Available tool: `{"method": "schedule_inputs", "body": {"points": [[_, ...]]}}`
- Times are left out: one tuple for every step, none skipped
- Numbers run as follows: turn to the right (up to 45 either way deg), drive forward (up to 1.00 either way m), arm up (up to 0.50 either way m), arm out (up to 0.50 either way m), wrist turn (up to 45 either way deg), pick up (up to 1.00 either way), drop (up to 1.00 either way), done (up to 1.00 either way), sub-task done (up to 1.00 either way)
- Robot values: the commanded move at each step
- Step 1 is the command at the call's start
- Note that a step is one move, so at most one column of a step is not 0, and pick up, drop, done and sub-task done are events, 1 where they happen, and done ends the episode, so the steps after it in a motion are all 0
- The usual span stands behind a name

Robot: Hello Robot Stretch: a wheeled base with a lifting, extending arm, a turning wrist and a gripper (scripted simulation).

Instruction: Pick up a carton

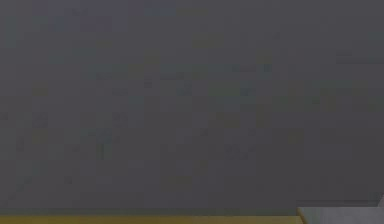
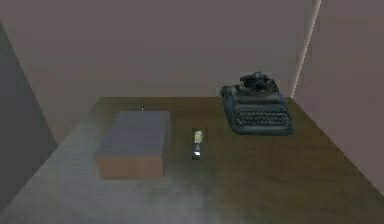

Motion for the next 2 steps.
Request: {"method": "schedule_inputs", "body": {"points": [[0.0, 0.0, 0.5, 0.0, 0.0, 0.0, 0.0, 0.0, 0.0], [0.0, 0.0, 0.38, 0.0, 0.0, 0.0, 0.0, 0.0, 0.0]]}}
